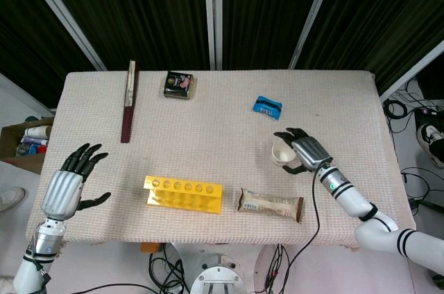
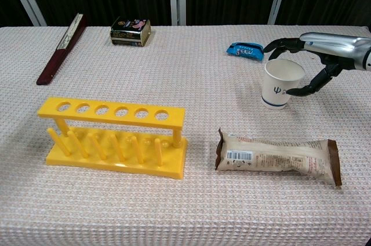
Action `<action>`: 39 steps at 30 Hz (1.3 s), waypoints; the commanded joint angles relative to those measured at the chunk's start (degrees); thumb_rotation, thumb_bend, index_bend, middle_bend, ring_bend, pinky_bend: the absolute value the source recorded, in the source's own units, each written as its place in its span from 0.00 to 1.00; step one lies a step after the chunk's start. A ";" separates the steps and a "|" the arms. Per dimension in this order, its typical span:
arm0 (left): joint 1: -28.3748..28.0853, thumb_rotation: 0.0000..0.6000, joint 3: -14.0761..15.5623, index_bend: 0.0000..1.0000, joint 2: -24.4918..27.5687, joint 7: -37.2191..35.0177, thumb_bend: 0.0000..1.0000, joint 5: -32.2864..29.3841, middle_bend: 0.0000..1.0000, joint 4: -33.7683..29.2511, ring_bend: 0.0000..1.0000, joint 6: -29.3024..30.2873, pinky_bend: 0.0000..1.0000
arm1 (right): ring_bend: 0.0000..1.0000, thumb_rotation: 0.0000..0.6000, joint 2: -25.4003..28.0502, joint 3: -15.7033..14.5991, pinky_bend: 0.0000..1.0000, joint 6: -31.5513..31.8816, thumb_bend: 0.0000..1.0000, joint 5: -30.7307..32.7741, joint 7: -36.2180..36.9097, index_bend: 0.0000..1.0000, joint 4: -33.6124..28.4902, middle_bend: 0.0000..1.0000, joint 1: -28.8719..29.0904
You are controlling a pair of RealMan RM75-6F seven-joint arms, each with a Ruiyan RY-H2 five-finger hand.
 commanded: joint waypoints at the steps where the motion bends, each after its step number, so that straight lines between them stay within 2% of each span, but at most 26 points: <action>1: -0.18 1.00 0.06 0.20 -0.02 -0.03 0.06 0.05 0.10 0.09 0.05 -0.28 0.16 | 0.04 1.00 -0.09 -0.11 0.12 0.22 0.21 -0.04 0.10 0.12 0.17 0.18 0.04; 13: -0.08 1.00 0.33 0.20 0.27 -0.02 0.06 0.10 0.10 0.17 0.05 -0.07 0.16 | 0.06 1.00 -0.23 -0.27 0.13 0.38 0.24 0.45 -0.02 0.15 0.67 0.21 0.54; 15: -0.04 1.00 0.43 0.20 0.30 0.04 0.06 0.19 0.10 0.15 0.05 -0.01 0.16 | 0.08 1.00 -0.26 -0.26 0.14 0.40 0.26 0.59 -0.46 0.17 0.70 0.24 0.63; 20: 0.26 1.00 0.62 0.20 0.39 0.06 0.06 0.05 0.10 0.06 0.05 0.25 0.16 | 0.17 1.00 -1.03 -0.19 0.20 0.07 0.33 1.68 -2.13 0.31 1.36 0.32 0.89; 22: 0.39 1.00 0.67 0.20 0.46 0.01 0.06 0.03 0.10 0.05 0.05 0.41 0.16 | 0.20 1.00 -1.68 0.33 0.24 1.87 0.37 1.52 -1.01 0.36 1.39 0.34 0.39; 25: 0.60 1.00 0.75 0.20 0.60 -0.01 0.06 -0.07 0.10 0.08 0.05 0.58 0.16 | 0.24 1.00 -1.72 1.02 0.28 5.20 0.38 -0.37 5.67 0.41 0.33 0.38 -0.58; 29: 0.70 1.00 0.79 0.20 0.82 -0.13 0.06 -0.16 0.10 0.09 0.05 0.62 0.16 | 0.24 1.00 -3.53 2.19 0.29 9.08 0.38 -3.24 16.80 0.42 1.71 0.37 -0.66; 35: 1.14 1.00 1.04 0.20 0.58 -0.71 0.06 -0.26 0.10 0.52 0.05 1.00 0.16 | 0.24 1.00 -10.42 4.26 0.29 8.31 0.37 -2.01 34.89 0.42 8.13 0.37 0.87; 39: 1.19 1.00 1.17 0.20 0.23 -1.23 0.06 -0.51 0.10 1.13 0.05 0.70 0.16 | 0.24 1.00 -15.06 4.63 0.26 6.34 0.37 -1.39 42.59 0.42 14.17 0.35 2.26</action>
